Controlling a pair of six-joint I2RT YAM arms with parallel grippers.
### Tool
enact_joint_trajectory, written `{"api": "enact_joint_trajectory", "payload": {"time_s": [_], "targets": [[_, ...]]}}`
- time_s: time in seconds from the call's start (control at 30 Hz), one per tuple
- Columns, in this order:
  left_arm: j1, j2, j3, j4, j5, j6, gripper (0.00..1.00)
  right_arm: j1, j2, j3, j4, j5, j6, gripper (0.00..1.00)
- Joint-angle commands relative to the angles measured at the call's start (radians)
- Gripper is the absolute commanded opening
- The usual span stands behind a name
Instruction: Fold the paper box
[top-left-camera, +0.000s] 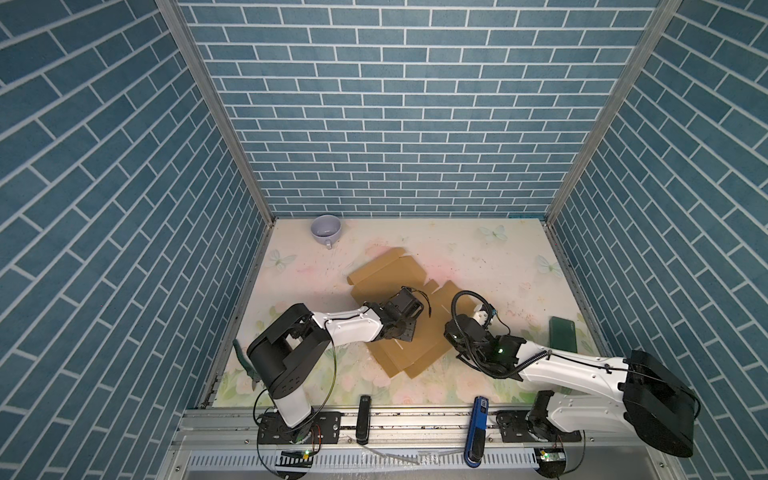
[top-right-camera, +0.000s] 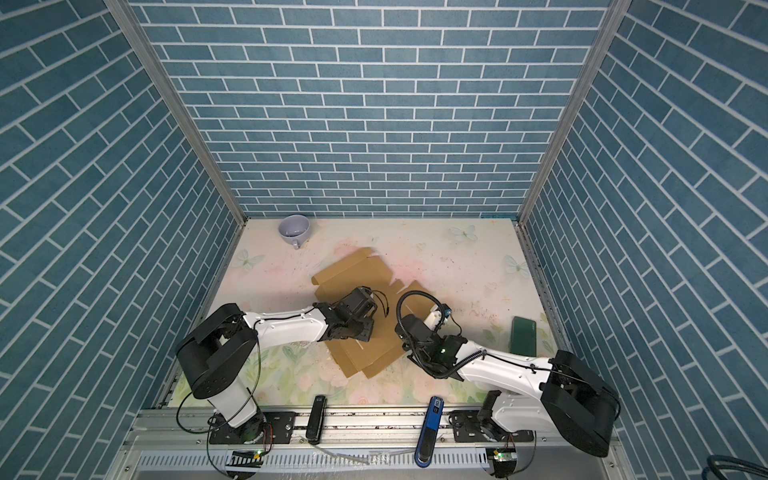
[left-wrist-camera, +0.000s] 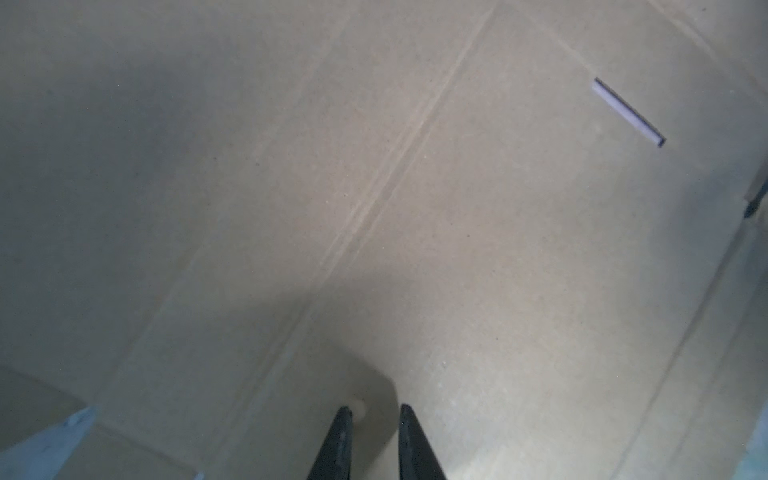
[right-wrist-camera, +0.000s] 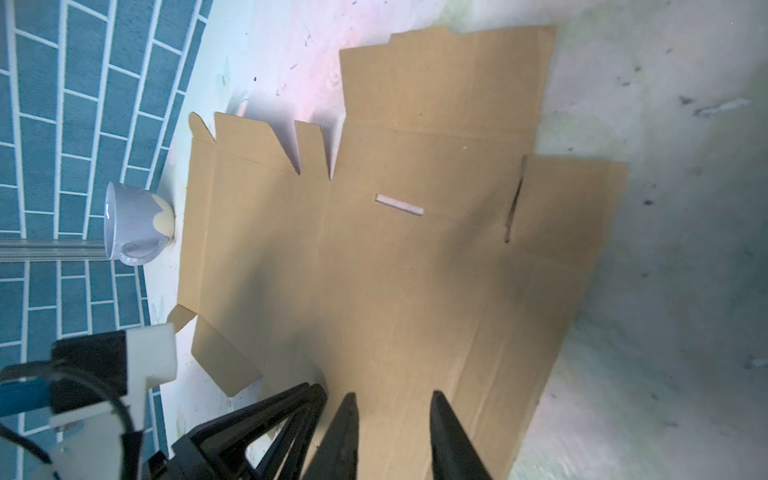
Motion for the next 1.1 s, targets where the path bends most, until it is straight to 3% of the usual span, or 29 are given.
{"api": "enact_joint_trajectory", "payload": {"time_s": [0.0,0.47,0.83,1.07], "targets": [[-0.012,0.027,0.014,-0.026,0.004,-0.008,0.22,-0.01,0.011,0.046,-0.092,-0.012,-0.039,0.26],[-0.012,0.027,0.02,-0.036,-0.006,-0.016,0.24,-0.049,0.052,0.069,-0.152,-0.06,-0.077,0.18],[-0.012,0.052,0.043,-0.048,-0.004,-0.031,0.23,-0.047,0.029,0.026,-0.192,-0.09,-0.031,0.39],[-0.012,0.059,0.037,-0.054,-0.005,-0.037,0.23,-0.039,0.067,-0.033,-0.114,-0.112,0.016,0.43]]}}
